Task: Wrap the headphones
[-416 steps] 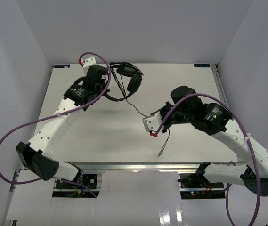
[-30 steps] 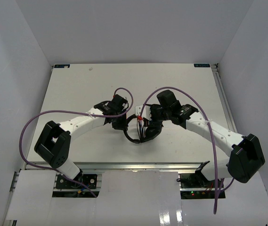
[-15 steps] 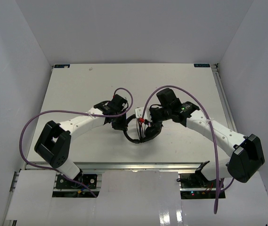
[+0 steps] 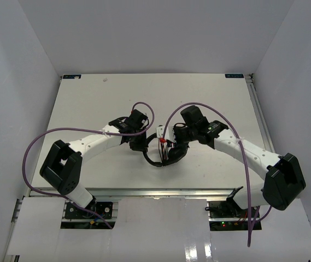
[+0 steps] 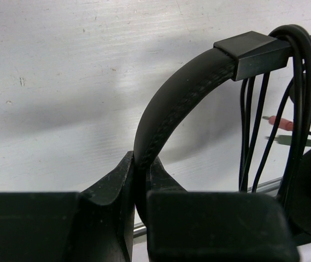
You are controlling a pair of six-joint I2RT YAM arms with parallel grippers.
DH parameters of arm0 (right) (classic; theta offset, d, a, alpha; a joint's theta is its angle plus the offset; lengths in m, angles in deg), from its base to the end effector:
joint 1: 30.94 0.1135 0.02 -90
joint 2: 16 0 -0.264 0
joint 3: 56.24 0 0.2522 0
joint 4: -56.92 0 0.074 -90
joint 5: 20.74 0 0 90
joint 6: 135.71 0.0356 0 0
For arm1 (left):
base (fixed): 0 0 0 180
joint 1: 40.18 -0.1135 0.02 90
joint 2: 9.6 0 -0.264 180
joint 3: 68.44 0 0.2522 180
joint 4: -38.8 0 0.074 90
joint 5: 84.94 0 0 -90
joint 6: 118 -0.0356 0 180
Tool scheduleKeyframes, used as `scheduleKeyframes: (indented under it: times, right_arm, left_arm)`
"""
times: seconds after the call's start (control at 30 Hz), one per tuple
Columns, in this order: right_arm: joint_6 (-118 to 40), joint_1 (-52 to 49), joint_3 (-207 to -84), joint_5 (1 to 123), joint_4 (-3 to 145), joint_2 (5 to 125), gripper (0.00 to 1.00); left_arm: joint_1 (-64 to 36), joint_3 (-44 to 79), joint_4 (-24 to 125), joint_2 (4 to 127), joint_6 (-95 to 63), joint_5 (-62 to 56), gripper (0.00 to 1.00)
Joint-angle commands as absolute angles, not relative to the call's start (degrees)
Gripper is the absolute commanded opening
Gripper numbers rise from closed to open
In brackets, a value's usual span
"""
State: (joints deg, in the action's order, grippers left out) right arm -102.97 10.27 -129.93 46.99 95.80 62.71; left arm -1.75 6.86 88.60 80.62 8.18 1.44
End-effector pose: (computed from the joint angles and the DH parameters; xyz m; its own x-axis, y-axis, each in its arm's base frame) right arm 0.2142 0.2056 0.2762 0.4035 -0.6813 -0.6107 -0.8796 -0.1050 -0.4640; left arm 0.2426 -0.1954 0.2135 -0.9504 0.0020 -0.3110 0.0996 0.9493 -0.2982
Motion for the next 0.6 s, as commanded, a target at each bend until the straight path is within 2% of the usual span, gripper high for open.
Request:
scheduleKeyframes:
  times: [0.0,0.13,0.3,0.57]
  right_arm:
    - [-103.41,10.11,-128.97,49.02,93.9,62.13,0.47]
    - [-103.45,10.04,-130.32,48.05,94.93,61.55,0.63]
    - [-103.5,10.01,-133.52,46.97,96.7,61.08,0.79]
    - [-107.12,9.74,-135.98,43.03,103.17,60.42,0.89]
  left_arm:
    - [-1.6,9.09,88.22,77.43,8.06,1.06,0.0]
    - [-1.6,9.19,88.18,78.69,8.13,1.16,0.0]
    - [-1.6,10.33,88.93,80.3,7.12,2.27,0.0]
    - [-2.93,12.57,90.58,83.18,5.3,2.56,0.0]
